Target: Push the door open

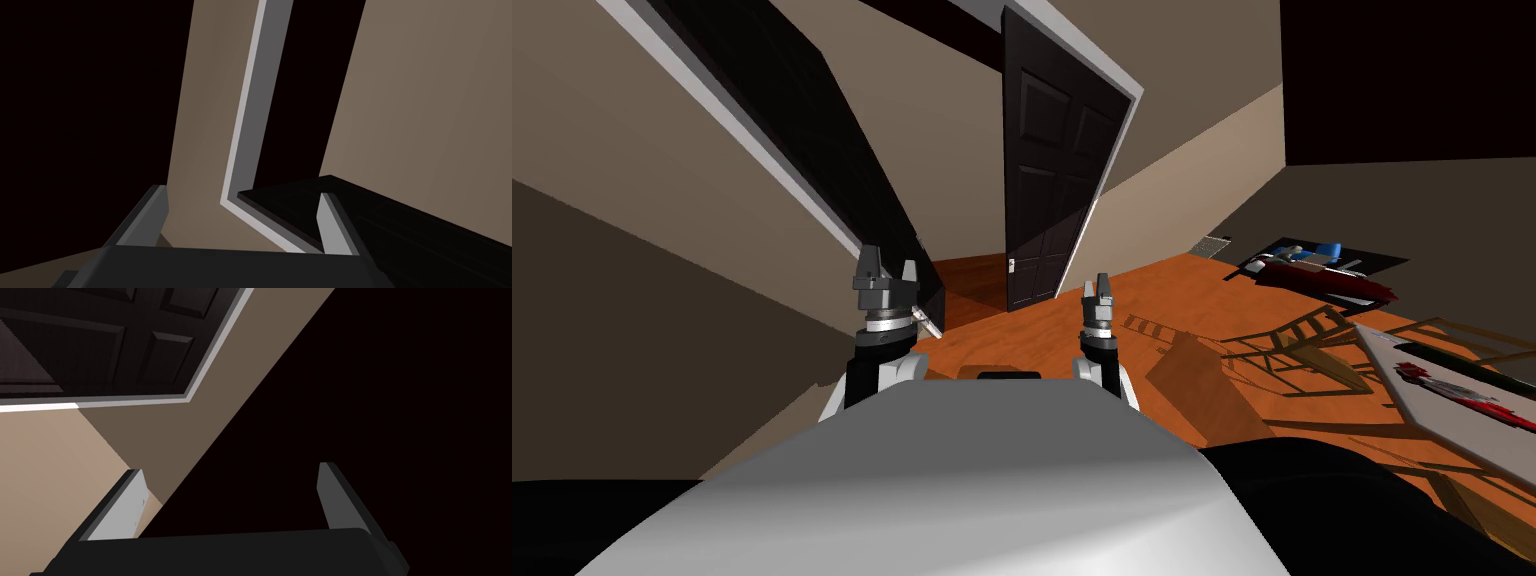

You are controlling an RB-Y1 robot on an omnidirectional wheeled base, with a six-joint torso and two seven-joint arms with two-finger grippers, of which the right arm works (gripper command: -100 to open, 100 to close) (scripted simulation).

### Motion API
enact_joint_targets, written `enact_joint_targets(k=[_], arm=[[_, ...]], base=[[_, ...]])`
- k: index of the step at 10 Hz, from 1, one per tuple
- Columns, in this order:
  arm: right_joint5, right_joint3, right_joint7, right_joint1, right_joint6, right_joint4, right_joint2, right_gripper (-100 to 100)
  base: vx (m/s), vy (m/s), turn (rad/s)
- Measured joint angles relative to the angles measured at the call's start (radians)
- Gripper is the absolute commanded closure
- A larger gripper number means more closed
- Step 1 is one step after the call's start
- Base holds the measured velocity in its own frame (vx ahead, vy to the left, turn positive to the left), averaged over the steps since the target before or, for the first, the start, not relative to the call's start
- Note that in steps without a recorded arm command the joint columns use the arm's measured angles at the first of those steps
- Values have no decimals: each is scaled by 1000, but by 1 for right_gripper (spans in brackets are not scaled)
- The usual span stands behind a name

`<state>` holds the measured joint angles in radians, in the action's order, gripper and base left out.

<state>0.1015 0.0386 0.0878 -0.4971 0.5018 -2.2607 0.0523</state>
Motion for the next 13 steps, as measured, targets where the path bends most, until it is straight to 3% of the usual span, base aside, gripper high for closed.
enact_joint_targets(k=[6, 11, 13], arm=[[-12, 68, -24, 50, 26, 140, 23, -100], [-16, 123, -37, 97, 44, 253, 30, -100], [-18, 148, -44, 104, 57, 294, 35, -100]], base=[[128, 6, -51], [94, 14, -46], [90, 17, -44]])
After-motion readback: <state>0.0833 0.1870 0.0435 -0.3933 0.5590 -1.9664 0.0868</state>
